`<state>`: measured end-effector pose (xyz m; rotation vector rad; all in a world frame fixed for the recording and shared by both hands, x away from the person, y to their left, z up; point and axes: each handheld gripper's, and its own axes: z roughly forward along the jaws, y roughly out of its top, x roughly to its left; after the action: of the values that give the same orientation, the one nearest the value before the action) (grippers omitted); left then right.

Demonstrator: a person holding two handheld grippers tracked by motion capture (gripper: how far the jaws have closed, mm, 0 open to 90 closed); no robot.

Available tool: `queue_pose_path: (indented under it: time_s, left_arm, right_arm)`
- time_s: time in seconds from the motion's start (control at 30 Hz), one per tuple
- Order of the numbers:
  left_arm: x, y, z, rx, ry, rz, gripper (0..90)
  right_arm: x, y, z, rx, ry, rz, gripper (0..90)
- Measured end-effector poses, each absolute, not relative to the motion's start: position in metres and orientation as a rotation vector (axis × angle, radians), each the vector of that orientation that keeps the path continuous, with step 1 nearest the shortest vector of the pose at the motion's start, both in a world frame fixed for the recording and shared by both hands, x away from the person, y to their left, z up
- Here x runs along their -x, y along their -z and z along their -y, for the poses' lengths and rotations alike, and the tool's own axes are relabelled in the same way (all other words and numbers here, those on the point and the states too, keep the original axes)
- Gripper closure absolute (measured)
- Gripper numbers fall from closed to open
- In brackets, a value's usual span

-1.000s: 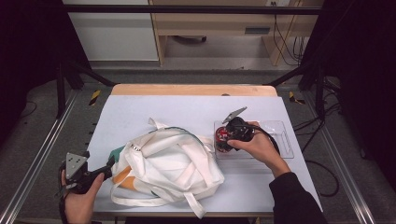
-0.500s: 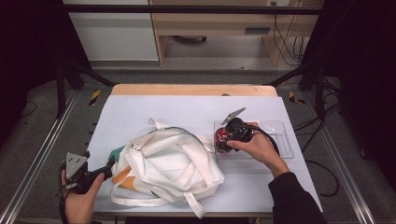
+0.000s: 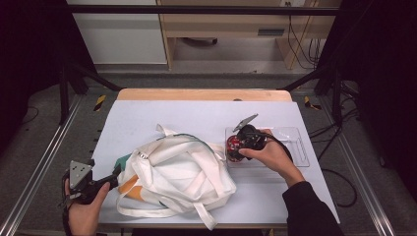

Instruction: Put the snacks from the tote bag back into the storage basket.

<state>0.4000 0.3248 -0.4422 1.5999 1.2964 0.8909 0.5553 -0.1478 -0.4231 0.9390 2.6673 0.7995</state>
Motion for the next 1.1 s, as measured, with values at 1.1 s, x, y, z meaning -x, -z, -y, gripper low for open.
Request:
queue_pose_path:
  time_s: [1.1]
  left_arm:
    - [-0.3999, 0.4423, -0.3249, -1.601, -0.889, -1.298, 8.6]
  right_arm:
    - [-0.5557, 0.4216, 0.1486, -0.96, -0.786, -2.671, 23.8]
